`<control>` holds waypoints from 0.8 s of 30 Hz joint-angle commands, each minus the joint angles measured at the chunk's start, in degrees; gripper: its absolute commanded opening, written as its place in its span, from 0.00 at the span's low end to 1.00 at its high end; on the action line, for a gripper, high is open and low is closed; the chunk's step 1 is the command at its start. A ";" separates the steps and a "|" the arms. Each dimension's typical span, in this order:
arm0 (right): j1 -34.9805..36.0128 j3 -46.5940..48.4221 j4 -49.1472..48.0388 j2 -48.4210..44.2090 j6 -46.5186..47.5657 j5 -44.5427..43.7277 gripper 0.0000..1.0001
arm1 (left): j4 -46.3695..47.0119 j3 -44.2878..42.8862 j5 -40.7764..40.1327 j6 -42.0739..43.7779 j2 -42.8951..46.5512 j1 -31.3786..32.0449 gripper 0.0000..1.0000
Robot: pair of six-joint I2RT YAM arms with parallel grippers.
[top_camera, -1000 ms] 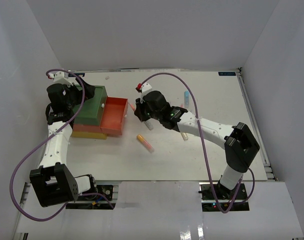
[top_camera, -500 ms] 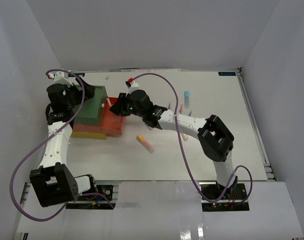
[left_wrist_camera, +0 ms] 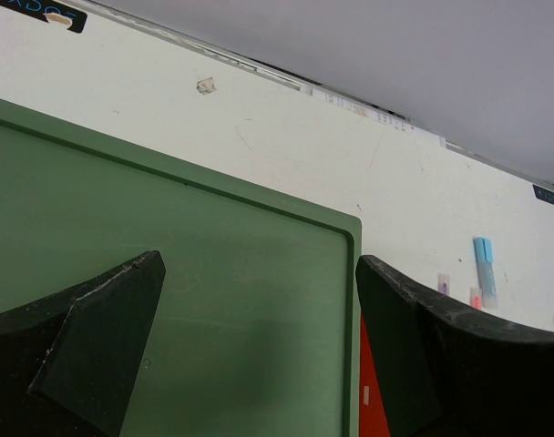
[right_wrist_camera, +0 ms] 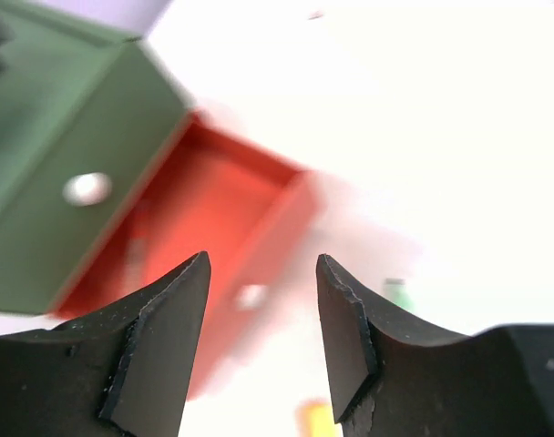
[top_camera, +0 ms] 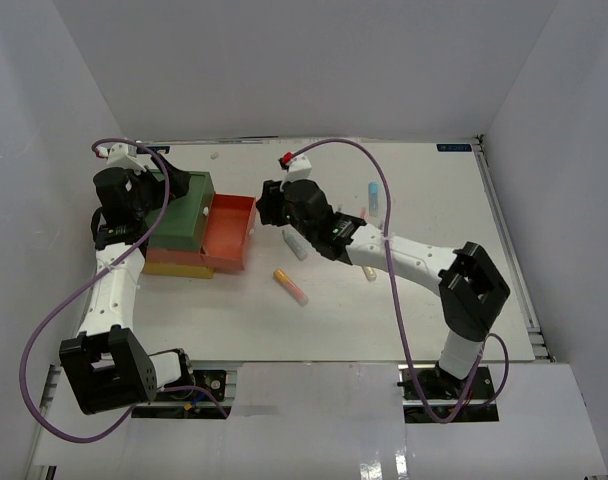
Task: Sort the stationery into containers
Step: Place the pen in the drawer, then pick up the pen from the center of the board.
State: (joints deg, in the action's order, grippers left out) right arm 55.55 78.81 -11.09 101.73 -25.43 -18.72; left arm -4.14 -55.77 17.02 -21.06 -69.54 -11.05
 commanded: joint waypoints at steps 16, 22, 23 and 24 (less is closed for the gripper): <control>-18.55 -1.82 16.89 6.28 4.61 -9.31 0.53 | -6.84 2.24 1.88 -1.27 -0.16 -0.03 0.98; -19.51 0.30 16.89 12.34 1.97 -10.55 0.46 | -6.76 2.33 1.97 -1.44 -0.25 -0.03 0.98; -19.69 0.30 16.89 12.87 1.70 -10.03 0.45 | -6.76 2.24 1.97 -1.44 -0.25 -0.03 0.98; -19.86 0.64 16.89 13.31 1.53 -10.02 0.43 | -6.76 2.24 1.97 -1.44 -0.33 -0.11 0.98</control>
State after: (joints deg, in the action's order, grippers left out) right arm 36.56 76.53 6.28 114.34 -21.93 -27.46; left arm -4.03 -55.75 17.23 -21.10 -69.54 -11.09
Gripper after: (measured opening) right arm 0.447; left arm 0.979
